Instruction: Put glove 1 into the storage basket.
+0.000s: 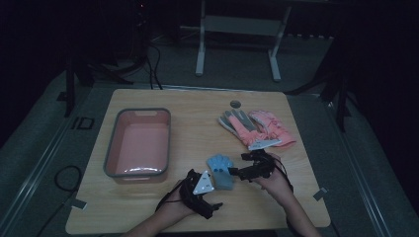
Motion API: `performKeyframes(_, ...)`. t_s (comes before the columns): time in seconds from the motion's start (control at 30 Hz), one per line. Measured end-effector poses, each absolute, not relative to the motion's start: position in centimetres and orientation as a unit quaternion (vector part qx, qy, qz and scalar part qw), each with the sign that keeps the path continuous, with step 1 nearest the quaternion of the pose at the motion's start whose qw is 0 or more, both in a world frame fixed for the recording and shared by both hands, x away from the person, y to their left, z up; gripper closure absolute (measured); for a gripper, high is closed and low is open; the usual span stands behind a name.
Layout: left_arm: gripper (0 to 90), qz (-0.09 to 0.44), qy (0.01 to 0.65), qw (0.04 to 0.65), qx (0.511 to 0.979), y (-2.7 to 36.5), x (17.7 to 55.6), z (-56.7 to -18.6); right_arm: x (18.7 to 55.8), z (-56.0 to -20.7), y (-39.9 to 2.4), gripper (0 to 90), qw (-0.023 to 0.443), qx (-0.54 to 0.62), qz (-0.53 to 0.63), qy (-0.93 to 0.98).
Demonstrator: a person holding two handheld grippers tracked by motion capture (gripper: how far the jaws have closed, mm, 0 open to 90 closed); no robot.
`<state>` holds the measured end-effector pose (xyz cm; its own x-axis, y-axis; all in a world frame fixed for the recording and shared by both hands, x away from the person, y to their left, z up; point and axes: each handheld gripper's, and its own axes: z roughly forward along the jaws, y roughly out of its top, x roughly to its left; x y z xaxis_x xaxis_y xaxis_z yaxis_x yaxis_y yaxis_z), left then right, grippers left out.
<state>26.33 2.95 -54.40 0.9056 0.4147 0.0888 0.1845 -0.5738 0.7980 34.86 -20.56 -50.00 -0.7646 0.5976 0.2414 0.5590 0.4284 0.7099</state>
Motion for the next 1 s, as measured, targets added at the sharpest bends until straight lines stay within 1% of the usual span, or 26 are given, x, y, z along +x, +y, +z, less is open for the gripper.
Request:
performKeyframes(0.03,10.4,0.135,0.158,0.429,0.879,2.8,26.5,-54.2,35.1,-50.0,-20.5,14.9,0.022,0.344,0.412,0.844)
performKeyframes(0.07,13.6,0.133,0.148,0.428,0.881,2.6,26.8,-54.2,35.4,-50.0,-20.3,18.6,0.023,0.343,0.413,0.843)
performKeyframes(0.1,16.6,0.130,0.131,0.427,0.885,2.5,27.0,-54.1,35.9,-50.3,-20.1,25.5,0.022,0.342,0.410,0.845)
performKeyframes(0.13,19.9,0.132,0.122,0.424,0.888,2.3,27.2,-54.1,36.1,-50.5,-19.9,30.2,0.025,0.343,0.408,0.846)
performKeyframes(0.17,22.0,0.133,0.113,0.425,0.888,2.1,27.4,-54.0,36.1,-50.5,-19.9,30.2,0.025,0.343,0.408,0.846)
performKeyframes(0.2,22.0,0.136,0.100,0.423,0.890,2.0,27.5,-54.0,36.4,-50.7,-19.8,32.1,0.024,0.344,0.409,0.845)
performKeyframes(0.27,25.4,0.144,0.085,0.412,0.896,1.6,27.8,-54.1,36.8,-51.3,-19.5,35.2,0.022,0.352,0.406,0.843)
performKeyframes(0.3,27.6,0.145,0.081,0.410,0.897,1.5,27.9,-54.2,36.9,-51.5,-19.3,35.2,0.024,0.353,0.402,0.844)
performKeyframes(0.33,32.1,0.146,0.077,0.404,0.900,1.3,28.1,-54.3,36.9,-51.8,-19.1,35.2,0.029,0.357,0.399,0.844)
performKeyframes(0.4,34.0,0.152,0.067,0.390,0.906,1.1,28.3,-54.5,37.1,-52.4,-18.9,34.8,0.023,0.359,0.397,0.844)
performKeyframes(0.43,36.5,0.154,0.062,0.383,0.908,1.0,28.5,-54.7,37.2,-52.6,-18.7,34.0,0.024,0.362,0.395,0.844)
performKeyframes(0.5,38.9,0.157,0.060,0.382,0.909,0.9,28.6,-54.8,37.2,-52.8,-18.5,33.9,0.027,0.364,0.393,0.844)
performKeyframes(0.53,42.5,0.158,0.057,0.372,0.913,0.7,28.9,-55.0,37.3,-53.3,-18.0,31.8,0.027,0.363,0.389,0.846)
performKeyframes(0.57,44.5,0.161,0.052,0.369,0.914,0.6,28.9,-55.0,37.3,-53.5,-17.9,31.6,0.032,0.360,0.386,0.849)
performKeyframes(0.67,47.2,0.172,0.040,0.359,0.916,0.4,29.0,-55.4,37.2,-53.9,-17.6,30.0,0.031,0.361,0.380,0.851)
performKeyframes(0.7,52.9,0.181,0.037,0.355,0.916,0.4,29.0,-55.5,37.1,-54.2,-17.5,29.6,0.037,0.358,0.378,0.853)
performKeyframes(0.73,56.2,0.184,0.042,0.353,0.916,0.4,29.2,-55.5,37.0,-54.4,-17.4,29.7,0.042,0.355,0.373,0.856)
performKeyframes(0.77,59.6,0.184,0.042,0.353,0.916,0.4,29.2,-55.5,37.0,-54.5,-17.4,29.7,0.049,0.354,0.369,0.858)
performKeyframes(0.8,59.6,0.183,0.044,0.353,0.916,0.4,29.4,-55.5,37.0,-54.5,-17.4,29.7,0.049,0.354,0.369,0.858)
performKeyframes(0.87,63.4,0.180,0.044,0.351,0.918,0.4,29.5,-55.4,36.9,-54.9,-17.4,29.1,0.053,0.352,0.361,0.862)
performKeyframes(0.9,67.2,0.175,0.046,0.350,0.919,0.4,29.6,-55.3,36.8,-55.1,-17.5,29.1,0.055,0.349,0.369,0.859)
performKeyframes(0.93,69.1,0.170,0.048,0.351,0.919,0.4,29.7,-55.2,36.8,-55.2,-17.6,29.3,0.057,0.344,0.372,0.860)
performKeyframes(1.0,70.7,0.159,0.053,0.347,0.923,0.4,30.0,-55.0,36.8,-55.2,-17.5,30.8,0.062,0.341,0.371,0.862)
